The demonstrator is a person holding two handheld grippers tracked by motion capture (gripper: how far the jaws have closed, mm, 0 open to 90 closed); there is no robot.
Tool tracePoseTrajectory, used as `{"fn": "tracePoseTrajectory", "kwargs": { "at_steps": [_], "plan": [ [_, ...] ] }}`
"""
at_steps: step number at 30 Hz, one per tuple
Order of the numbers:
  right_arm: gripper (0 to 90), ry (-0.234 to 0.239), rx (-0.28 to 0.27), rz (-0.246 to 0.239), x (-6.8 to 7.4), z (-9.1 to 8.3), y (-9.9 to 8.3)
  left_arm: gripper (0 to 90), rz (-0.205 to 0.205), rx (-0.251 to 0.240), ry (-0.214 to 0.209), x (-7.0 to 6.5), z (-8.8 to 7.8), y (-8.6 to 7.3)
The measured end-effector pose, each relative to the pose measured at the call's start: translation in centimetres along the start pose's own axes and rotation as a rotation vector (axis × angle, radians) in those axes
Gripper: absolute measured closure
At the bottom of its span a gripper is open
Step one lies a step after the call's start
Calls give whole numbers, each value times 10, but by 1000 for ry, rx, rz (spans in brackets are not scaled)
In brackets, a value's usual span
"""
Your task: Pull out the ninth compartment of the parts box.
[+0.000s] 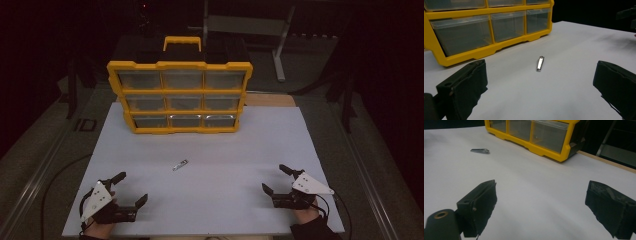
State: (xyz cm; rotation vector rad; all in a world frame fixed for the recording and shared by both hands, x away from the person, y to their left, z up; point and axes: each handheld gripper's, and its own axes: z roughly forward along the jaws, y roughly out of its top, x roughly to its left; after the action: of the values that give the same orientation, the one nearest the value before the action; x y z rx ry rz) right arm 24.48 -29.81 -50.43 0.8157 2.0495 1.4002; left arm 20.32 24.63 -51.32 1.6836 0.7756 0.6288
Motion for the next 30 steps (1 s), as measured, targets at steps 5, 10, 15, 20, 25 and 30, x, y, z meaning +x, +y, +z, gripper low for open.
{"fn": "tracePoseTrajectory", "kwargs": {
  "at_steps": [5,10,15,20,25,30],
  "plan": [
    [102,20,4,10,-1,0,0,0,4,-6,-4,0,0,0],
    [103,41,10,12,-2,2,-1,0,-9,-17,-4,1,0,0],
    [103,40,15,4,-2,2,-3,0,-14,-23,-3,2,0,1],
    [103,50,2,13,-3,3,-1,0,-2,-23,-3,0,-3,0],
    [102,58,-12,1,0,1,6,0,-9,-29,-17,0,-3,0],
    [102,81,-65,48,-2,-2,12,0,-14,-34,-18,1,-4,1]
  ]
}}
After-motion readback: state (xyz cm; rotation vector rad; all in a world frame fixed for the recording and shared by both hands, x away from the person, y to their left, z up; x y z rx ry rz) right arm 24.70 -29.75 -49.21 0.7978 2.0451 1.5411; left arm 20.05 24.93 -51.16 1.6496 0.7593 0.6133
